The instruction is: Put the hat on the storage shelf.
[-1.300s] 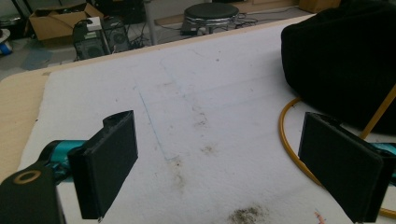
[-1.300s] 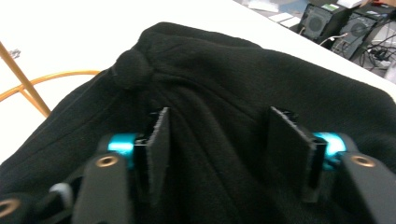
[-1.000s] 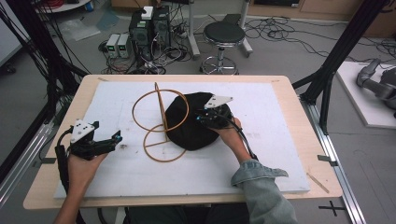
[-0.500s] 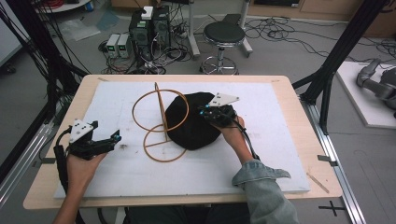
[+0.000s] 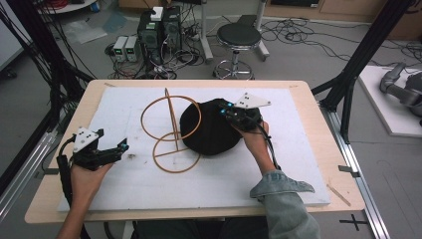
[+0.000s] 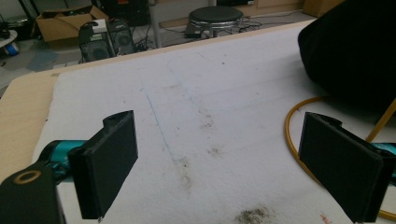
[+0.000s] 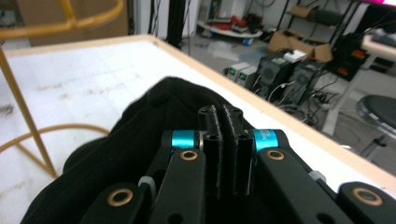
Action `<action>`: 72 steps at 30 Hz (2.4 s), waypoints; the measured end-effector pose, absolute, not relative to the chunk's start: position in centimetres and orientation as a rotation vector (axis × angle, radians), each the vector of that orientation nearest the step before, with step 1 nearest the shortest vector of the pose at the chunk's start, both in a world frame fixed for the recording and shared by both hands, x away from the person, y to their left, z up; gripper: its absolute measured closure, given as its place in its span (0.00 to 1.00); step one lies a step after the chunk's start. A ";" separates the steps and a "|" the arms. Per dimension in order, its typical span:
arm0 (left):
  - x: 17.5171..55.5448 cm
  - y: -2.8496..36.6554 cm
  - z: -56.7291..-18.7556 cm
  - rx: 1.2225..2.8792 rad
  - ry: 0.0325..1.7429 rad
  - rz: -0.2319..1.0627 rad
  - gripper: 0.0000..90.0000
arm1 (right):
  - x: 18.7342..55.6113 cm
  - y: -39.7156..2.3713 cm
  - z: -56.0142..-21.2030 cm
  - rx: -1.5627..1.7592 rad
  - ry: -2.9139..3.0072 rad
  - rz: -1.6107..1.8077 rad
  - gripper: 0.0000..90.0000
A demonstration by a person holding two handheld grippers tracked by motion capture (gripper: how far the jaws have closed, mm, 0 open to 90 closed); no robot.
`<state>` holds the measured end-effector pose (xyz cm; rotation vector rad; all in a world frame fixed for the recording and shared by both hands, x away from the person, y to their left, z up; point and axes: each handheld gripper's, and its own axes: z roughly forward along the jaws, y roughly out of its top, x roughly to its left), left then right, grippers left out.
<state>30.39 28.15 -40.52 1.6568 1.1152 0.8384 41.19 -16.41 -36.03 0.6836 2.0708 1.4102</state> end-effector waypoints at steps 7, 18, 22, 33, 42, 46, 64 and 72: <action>30.3 28.2 -40.5 1.655 1.116 0.839 0.14 | 40.8 -18.1 -34.9 0.723 1.991 1.441 0.98; 30.3 28.5 -40.4 1.652 1.121 0.843 0.14 | 40.6 -20.7 -33.3 0.797 1.875 1.454 0.98; 30.3 28.5 -40.5 1.655 1.125 0.840 0.14 | 40.7 -21.5 -32.4 0.790 1.824 1.466 0.98; 30.3 28.6 -40.4 1.648 1.125 0.840 0.14 | 41.3 -22.5 -28.9 0.825 1.740 1.519 0.98; 30.2 28.8 -40.3 1.631 1.126 0.843 0.14 | 41.1 -22.5 -25.7 0.797 1.678 1.520 0.98; 30.2 28.8 -40.3 1.628 1.126 0.844 0.14 | 41.0 -22.5 -24.7 0.791 1.656 1.534 0.98; 30.1 29.1 -40.1 1.615 1.120 0.837 0.14 | 39.6 -20.0 -20.3 0.737 1.612 1.629 0.98; 30.1 29.3 -39.9 1.605 1.123 0.843 0.14 | 39.2 -18.5 -19.3 0.712 1.616 1.682 0.98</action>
